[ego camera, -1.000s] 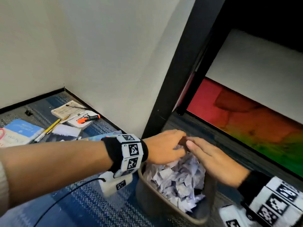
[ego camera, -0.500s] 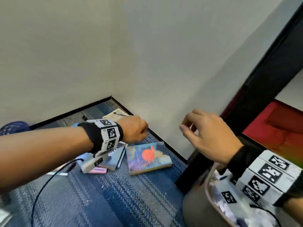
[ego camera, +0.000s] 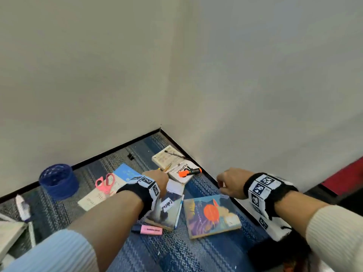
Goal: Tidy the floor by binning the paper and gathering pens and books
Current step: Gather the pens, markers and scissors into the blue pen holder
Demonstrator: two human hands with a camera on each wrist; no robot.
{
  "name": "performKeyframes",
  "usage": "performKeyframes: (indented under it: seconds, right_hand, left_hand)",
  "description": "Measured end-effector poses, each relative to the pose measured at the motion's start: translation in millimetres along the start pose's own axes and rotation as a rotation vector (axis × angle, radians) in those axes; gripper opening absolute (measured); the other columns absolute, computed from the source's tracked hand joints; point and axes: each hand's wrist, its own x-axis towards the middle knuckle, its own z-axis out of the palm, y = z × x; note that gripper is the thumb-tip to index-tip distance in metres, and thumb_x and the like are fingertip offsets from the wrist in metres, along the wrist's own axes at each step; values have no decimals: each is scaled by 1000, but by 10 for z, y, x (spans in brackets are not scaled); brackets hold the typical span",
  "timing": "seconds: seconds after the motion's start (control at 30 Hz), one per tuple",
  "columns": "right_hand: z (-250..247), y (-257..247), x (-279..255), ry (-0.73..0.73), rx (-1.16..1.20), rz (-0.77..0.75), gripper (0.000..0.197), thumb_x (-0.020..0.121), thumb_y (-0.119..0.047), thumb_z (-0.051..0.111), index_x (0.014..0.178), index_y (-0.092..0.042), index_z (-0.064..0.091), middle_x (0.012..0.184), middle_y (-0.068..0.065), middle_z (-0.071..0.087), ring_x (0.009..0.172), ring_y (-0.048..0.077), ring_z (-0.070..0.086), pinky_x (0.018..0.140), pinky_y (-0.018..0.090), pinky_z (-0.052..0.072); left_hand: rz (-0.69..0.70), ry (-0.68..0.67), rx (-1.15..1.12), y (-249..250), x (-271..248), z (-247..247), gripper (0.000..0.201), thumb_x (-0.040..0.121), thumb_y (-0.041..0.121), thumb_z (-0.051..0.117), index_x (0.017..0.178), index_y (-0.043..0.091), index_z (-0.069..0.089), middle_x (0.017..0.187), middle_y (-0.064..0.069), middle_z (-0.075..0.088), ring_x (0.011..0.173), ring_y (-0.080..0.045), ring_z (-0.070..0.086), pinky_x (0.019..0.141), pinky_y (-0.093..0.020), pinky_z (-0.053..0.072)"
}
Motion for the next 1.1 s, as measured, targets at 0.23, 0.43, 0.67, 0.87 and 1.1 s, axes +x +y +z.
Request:
performKeyframes:
  seconds: [0.23, 0.43, 0.67, 0.87, 1.1]
  right_hand:
    - [331, -81, 1116, 73, 3, -14, 28, 89, -27, 48, 107, -12, 64, 110, 12, 67, 101, 30, 63, 83, 34, 50]
    - [967, -146, 1842, 161, -140, 27, 50, 92, -11, 48, 139, -17, 33, 134, 5, 44, 118, 25, 52, 89, 37, 48]
    - [1023, 15, 2201, 275, -486, -75, 38, 94, -19, 42, 132, -14, 44, 134, 5, 40, 123, 23, 39, 94, 37, 38]
    - [1099, 36, 2366, 320, -487, -82, 32, 97, -13, 30, 120, -13, 52, 120, 6, 48, 110, 24, 47, 90, 35, 39]
    - [1135, 85, 2358, 214, -140, -37, 22, 96, -11, 39, 112, -6, 53, 116, 13, 53, 105, 30, 55, 88, 37, 45]
  left_hand:
    - [-86, -57, -97, -290, 363, 198, 22, 84, 29, 67, 94, 9, 66, 88, -11, 67, 72, -26, 64, 58, -31, 51]
    - [-344, 107, -213, -308, 598, 890, 46, 96, 40, 49, 131, 11, 38, 132, -12, 43, 122, -31, 47, 89, -41, 45]
    - [-414, 142, -267, -396, 794, 1121, 75, 85, 69, 49, 131, 11, 39, 129, -11, 39, 121, -31, 41, 90, -42, 48]
    - [-355, 197, -232, -407, 864, 1240, 67, 86, 70, 44, 121, 14, 42, 122, -8, 38, 113, -28, 43, 85, -40, 47]
    - [-305, 199, -239, -396, 910, 1269, 60, 90, 67, 41, 117, 14, 43, 119, -8, 42, 110, -28, 47, 84, -38, 46]
